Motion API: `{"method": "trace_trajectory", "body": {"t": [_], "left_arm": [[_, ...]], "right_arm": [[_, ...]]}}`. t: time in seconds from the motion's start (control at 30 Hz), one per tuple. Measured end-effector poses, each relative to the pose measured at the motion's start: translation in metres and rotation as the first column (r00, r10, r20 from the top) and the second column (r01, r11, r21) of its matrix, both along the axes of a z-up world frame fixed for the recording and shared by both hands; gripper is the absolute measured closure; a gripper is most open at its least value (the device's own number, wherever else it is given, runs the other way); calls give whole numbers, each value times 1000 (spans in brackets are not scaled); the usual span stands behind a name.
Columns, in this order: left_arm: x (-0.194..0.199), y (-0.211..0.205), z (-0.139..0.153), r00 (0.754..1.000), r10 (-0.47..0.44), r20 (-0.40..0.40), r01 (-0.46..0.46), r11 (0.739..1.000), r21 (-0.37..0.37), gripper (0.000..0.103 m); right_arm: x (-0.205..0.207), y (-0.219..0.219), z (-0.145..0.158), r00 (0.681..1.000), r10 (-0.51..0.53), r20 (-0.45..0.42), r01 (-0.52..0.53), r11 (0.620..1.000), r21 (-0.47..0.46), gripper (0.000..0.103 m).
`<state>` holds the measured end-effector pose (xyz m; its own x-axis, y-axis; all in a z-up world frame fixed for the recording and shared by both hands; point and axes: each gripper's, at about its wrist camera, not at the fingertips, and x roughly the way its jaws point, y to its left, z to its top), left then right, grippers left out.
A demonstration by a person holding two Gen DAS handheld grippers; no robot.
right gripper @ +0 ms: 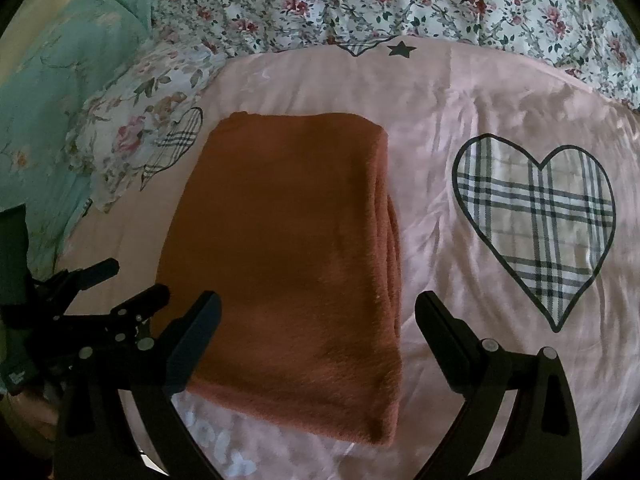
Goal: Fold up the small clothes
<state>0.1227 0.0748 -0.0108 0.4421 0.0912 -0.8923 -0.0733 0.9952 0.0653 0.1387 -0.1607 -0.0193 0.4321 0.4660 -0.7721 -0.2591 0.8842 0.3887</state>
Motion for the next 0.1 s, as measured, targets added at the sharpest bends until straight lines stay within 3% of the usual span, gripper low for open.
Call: {"method": "trace_trajectory", "body": {"t": [0.1], "left_arm": [[1, 3, -2, 1000, 4, -17, -4, 1000, -22, 7]], "right_arm": [[1, 0, -3, 1000, -1, -6, 1, 1000, 0, 6]]}}
